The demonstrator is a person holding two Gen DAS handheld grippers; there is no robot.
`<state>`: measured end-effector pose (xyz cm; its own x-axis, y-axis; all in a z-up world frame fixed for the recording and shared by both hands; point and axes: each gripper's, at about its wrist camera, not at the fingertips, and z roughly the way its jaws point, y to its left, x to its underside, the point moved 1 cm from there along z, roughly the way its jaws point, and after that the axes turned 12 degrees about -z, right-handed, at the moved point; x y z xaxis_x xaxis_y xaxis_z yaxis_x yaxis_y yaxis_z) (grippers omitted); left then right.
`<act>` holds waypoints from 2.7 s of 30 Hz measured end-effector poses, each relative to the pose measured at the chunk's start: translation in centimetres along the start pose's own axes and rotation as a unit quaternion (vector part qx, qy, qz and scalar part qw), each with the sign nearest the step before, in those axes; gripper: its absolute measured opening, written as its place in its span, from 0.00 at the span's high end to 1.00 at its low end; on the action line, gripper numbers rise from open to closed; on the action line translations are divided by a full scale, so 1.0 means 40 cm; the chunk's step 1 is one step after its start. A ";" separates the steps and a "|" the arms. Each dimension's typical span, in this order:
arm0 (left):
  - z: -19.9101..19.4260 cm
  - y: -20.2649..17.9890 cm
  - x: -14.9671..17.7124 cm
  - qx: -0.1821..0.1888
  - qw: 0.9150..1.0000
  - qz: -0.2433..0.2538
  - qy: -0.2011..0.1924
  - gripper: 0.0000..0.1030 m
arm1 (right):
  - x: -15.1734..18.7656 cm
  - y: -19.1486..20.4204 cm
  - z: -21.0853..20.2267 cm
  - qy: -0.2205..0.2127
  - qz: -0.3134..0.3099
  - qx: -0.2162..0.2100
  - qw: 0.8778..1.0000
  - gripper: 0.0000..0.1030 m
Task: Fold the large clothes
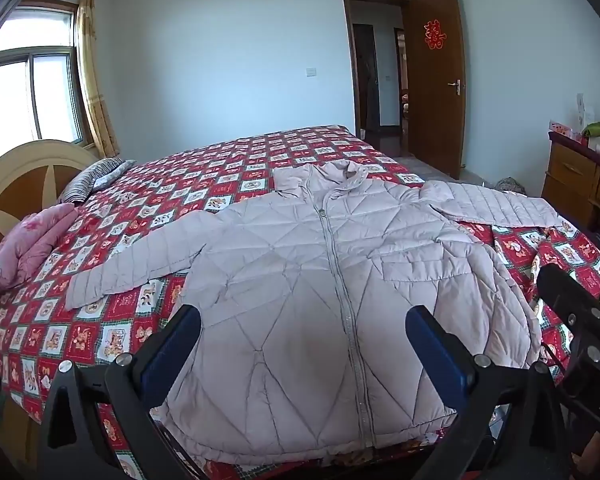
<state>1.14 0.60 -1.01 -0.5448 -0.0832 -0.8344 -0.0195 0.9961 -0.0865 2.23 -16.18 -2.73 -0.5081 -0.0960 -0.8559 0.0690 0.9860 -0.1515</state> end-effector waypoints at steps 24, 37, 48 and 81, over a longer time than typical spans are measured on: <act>-0.001 0.003 -0.009 0.004 1.000 -0.002 0.007 0.01 | 0.004 -0.010 0.009 0.005 0.011 -0.007 1.000 0.00; 0.000 0.004 -0.011 0.004 1.000 0.000 0.006 0.01 | 0.002 -0.012 0.010 0.007 0.013 -0.009 1.000 0.00; 0.000 0.003 -0.011 0.004 1.000 -0.001 0.006 0.01 | 0.002 -0.013 0.010 0.008 0.014 -0.009 1.000 0.00; -0.073 0.019 -0.024 0.015 0.997 -0.027 -0.069 0.01 | -0.003 -0.032 -0.021 -0.022 0.029 0.005 0.999 0.00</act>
<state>-0.81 1.52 1.31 -0.4231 -0.1417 -0.8949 -0.0186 0.9888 -0.1478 1.46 -17.30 -2.02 -0.4653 -0.0441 -0.8841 0.1056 0.9889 -0.1049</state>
